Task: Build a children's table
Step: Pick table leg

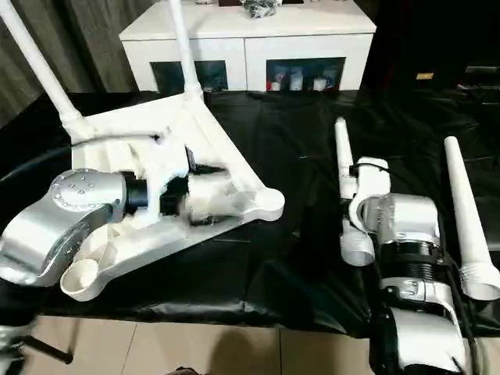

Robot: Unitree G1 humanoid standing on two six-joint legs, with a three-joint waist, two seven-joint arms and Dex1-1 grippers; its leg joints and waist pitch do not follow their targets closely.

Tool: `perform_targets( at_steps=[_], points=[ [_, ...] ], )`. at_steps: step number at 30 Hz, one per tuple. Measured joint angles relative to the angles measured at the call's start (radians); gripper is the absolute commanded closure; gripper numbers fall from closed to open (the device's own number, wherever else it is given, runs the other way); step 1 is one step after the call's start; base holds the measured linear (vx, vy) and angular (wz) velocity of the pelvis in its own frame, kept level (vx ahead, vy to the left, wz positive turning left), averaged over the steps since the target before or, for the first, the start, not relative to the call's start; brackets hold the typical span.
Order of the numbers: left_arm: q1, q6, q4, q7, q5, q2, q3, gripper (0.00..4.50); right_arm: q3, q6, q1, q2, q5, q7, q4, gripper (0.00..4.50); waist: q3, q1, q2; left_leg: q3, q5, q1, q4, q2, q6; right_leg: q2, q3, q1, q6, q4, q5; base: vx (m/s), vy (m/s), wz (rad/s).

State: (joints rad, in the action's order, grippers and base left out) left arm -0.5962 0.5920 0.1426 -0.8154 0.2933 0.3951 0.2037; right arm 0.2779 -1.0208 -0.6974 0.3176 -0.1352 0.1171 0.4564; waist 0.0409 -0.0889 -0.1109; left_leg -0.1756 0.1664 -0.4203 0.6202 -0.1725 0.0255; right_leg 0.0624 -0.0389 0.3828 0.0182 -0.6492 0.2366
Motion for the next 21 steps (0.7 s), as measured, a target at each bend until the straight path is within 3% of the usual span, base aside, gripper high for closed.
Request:
perform_targets(
  at_steps=[4, 7, 13, 21],
  points=[
    [-0.091, 0.041, -0.104, 0.211, 0.037, -0.139, -0.15, 0.0, -0.029, 0.211, 0.032, -0.017, -0.018, 0.064, -0.131, 2.68, 0.0, -0.001, 0.001, 0.0, -0.001, -0.001, 0.0, 0.0, -0.001, 0.0, 0.0, 0.0, 0.001, 0.0, -0.001, 0.0, 0.0, 0.0],
    [-0.143, 0.116, -0.179, 0.343, 0.126, -0.242, -0.277, 0.0, -0.113, 0.365, 0.049, -0.02, -0.007, 0.124, -0.26, 2.68, 0.0, 0.001, 0.001, 0.0, -0.001, -0.001, 0.001, 0.0, -0.004, 0.0, 0.0, 0.0, 0.001, 0.001, -0.001, 0.0, 0.0, 0.0],
    [-0.202, 0.173, -0.293, 0.432, 0.281, -0.364, -0.403, 0.0, -0.272, 0.542, 0.109, -0.069, 0.02, 0.22, -0.439, 2.69, 0.002, -0.002, 0.004, 0.0, -0.003, -0.002, 0.001, 0.0, -0.007, 0.0, 0.0, 0.0, 0.0, 0.001, -0.001, 0.0, 0.0, 0.0],
    [-0.288, 0.181, -0.373, 0.519, 0.413, -0.437, -0.56, 0.0, -0.433, 0.663, 0.178, -0.064, 0.059, 0.302, -0.531, 2.69, 0.005, -0.005, 0.008, 0.0, -0.002, -0.002, 0.002, 0.001, -0.007, 0.001, 0.0, -0.001, 0.0, 0.002, -0.003, 0.0, 0.0, 0.0]
  ],
)
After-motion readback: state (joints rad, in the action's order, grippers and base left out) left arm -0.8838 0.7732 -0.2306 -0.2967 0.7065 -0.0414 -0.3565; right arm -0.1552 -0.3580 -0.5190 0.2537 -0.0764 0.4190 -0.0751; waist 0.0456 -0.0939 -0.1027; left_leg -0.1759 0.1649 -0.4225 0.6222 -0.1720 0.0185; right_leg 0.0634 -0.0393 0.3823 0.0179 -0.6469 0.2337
